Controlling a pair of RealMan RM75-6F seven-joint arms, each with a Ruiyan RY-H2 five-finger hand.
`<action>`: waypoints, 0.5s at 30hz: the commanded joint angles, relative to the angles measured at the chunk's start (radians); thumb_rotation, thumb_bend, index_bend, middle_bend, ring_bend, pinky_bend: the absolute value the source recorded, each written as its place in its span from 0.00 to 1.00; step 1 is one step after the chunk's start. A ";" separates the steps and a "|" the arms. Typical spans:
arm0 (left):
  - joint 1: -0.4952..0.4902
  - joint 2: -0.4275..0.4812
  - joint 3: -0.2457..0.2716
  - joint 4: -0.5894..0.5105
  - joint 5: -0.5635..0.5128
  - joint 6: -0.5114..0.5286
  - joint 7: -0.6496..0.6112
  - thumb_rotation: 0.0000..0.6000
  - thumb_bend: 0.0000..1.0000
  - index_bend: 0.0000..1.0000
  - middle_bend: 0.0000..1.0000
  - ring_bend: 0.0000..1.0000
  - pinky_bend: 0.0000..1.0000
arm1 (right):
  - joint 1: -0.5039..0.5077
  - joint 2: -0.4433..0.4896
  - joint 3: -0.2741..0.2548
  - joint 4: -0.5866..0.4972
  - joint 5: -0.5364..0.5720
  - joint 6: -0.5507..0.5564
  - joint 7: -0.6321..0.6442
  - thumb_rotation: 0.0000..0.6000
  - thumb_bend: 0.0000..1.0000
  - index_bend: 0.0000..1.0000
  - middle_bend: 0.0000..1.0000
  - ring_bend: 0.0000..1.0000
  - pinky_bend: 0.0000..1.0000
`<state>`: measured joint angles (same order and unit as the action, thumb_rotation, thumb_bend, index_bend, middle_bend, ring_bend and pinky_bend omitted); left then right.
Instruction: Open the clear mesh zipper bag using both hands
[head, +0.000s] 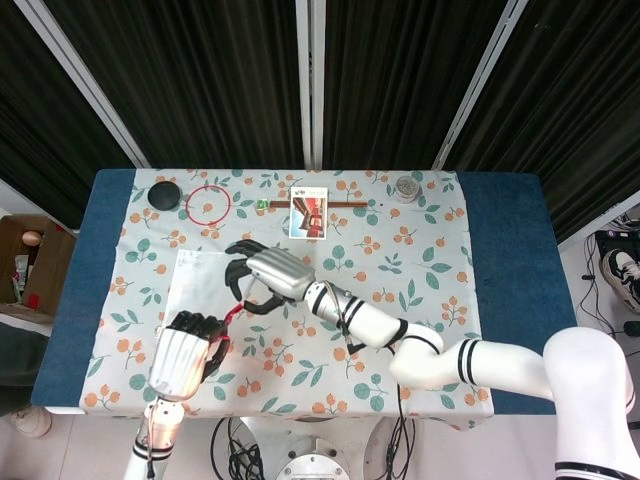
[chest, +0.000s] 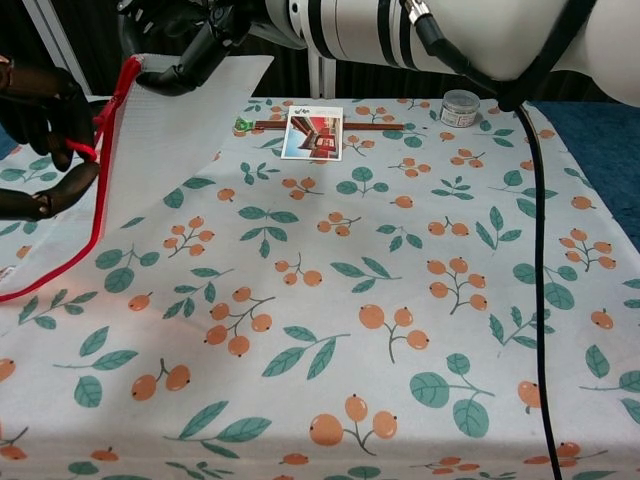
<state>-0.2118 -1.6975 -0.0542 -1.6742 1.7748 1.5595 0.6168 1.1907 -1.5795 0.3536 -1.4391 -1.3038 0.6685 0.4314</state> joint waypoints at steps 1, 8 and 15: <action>0.000 -0.003 -0.003 0.002 -0.006 -0.003 -0.004 1.00 0.40 0.72 0.63 0.56 0.51 | -0.003 0.004 0.000 -0.001 -0.002 0.005 0.003 1.00 0.46 0.82 0.34 0.09 0.05; 0.001 -0.010 -0.004 0.019 -0.032 -0.019 -0.016 1.00 0.40 0.72 0.63 0.56 0.51 | -0.016 0.032 0.007 -0.021 -0.013 0.025 0.025 1.00 0.47 0.82 0.35 0.09 0.05; 0.010 -0.017 0.004 0.063 -0.089 -0.046 -0.042 1.00 0.40 0.72 0.63 0.56 0.51 | -0.043 0.077 0.002 -0.055 -0.038 0.057 0.044 1.00 0.47 0.82 0.35 0.10 0.05</action>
<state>-0.2047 -1.7134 -0.0531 -1.6182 1.6956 1.5204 0.5813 1.1539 -1.5106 0.3575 -1.4863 -1.3357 0.7181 0.4719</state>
